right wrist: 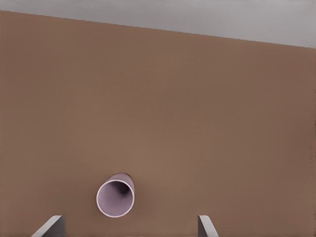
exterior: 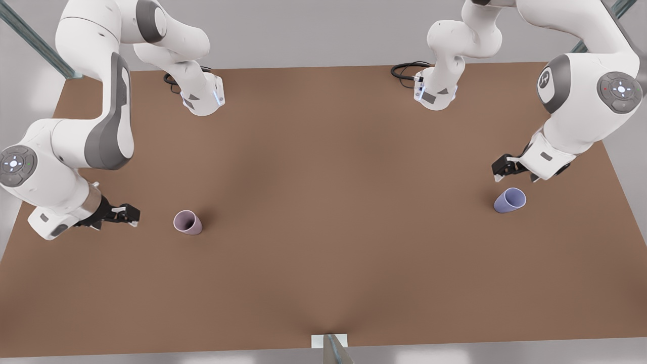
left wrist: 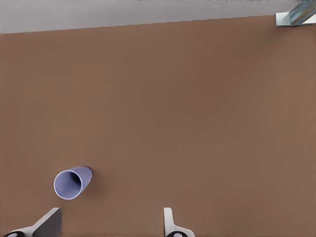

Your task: Stack the cups, with the pink cup at the bottom and the purple cup at the top

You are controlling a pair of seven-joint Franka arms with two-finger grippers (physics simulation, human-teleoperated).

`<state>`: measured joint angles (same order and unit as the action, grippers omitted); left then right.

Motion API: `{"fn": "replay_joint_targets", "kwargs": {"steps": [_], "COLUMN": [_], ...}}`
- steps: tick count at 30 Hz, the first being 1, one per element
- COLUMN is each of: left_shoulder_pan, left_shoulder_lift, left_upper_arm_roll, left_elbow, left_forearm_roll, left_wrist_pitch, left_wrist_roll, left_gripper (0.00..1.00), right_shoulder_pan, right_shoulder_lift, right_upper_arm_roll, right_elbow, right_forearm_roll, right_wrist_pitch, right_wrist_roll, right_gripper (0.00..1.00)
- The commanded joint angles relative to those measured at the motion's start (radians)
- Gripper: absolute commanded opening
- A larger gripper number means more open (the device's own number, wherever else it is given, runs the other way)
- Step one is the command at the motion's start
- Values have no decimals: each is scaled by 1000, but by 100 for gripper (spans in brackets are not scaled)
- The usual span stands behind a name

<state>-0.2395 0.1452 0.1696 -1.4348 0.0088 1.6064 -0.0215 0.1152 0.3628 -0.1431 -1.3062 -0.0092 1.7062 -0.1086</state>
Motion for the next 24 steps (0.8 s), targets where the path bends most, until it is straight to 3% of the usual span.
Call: {"fn": "replay_joint_targets", "kwargs": {"steps": [1,4,8,18,24], "left_shoulder_pan": [0,0,2,2,0], "left_shoulder_lift": [1,4,19,19,25], "left_upper_arm_roll": [1,4,4,13,18], "left_elbow": [1,-10,-22,-23,-23], "left_forearm_roll": [0,2,2,4,5], "left_wrist_pitch": [17,17,-16,-79,-80], "left_wrist_roll": [-64,-75,-77,-55,-55], "left_gripper": [100,100,100,100,100], "right_shoulder_pan": [-2,3,15,72,63], "right_shoulder_lift": [-2,-2,-38,-10,-35], "right_upper_arm_roll": [-1,0,10,-4,-9], "right_elbow": [-1,-51,-271,-470,-550], "right_forearm_roll": [-2,5,43,103,101], "right_wrist_pitch": [16,42,239,423,425], "right_wrist_roll": [-22,-6,-10,-25,-23], "right_gripper": [100,100,100,100,100]}}
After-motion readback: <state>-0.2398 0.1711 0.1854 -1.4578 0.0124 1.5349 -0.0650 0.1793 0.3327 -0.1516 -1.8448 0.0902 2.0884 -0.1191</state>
